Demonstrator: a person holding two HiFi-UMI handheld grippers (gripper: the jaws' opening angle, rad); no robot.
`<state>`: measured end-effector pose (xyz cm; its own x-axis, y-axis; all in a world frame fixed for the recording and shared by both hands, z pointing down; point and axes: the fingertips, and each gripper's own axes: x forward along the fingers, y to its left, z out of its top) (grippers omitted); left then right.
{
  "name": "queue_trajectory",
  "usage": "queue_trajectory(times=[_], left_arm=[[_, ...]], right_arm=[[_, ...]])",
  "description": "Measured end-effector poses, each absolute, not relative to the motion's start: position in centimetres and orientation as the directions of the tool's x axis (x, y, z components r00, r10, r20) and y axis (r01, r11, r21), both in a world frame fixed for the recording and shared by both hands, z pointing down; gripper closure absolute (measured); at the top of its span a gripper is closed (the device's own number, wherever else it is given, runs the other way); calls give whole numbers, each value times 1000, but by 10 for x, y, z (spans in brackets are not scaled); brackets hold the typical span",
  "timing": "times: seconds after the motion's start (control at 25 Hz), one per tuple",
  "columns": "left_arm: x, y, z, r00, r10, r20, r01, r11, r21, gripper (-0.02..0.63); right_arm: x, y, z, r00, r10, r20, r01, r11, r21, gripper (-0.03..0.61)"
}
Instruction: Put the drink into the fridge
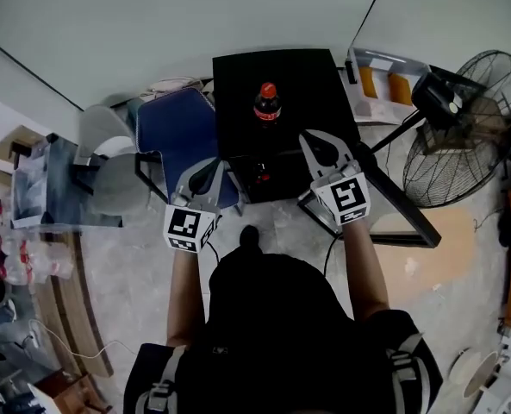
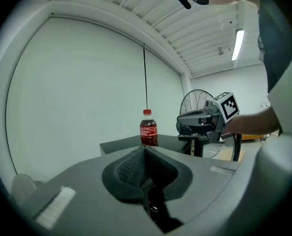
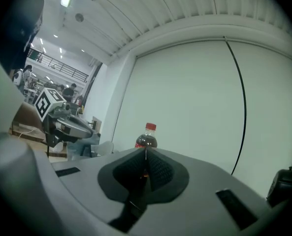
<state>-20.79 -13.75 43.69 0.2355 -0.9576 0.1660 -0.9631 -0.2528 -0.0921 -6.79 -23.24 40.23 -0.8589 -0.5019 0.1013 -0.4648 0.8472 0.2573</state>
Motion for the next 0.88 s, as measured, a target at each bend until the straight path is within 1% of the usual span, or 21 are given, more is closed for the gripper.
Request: queue_trajectory(times=[0.04,0.2,0.44,0.6,0.88], left_arm=[[-210,-142,437,244,-955,166,-961,-261,-91,612],[-218,-157,438,277,-946,166,-952,-294,-89,612],[-230,-174,440,315,-933,172,-939,-332,-84,612],[-238,-180,442,336,-925,176,-932,-354,-82,612],[-252,-192,441,356,-919,167,-925,-372,-74,612]], right_arm=[[-73,-233,399,-864,-495,94,-461,852,251,565],[-91,-238,386,-878,-472,75,-447,866,224,490],[-118,-252,384,-867,-490,92,-469,864,184,391],[-131,-261,382,-855,-509,97,-492,856,157,377],[-148,-274,374,-842,-529,102,-512,845,155,379]])
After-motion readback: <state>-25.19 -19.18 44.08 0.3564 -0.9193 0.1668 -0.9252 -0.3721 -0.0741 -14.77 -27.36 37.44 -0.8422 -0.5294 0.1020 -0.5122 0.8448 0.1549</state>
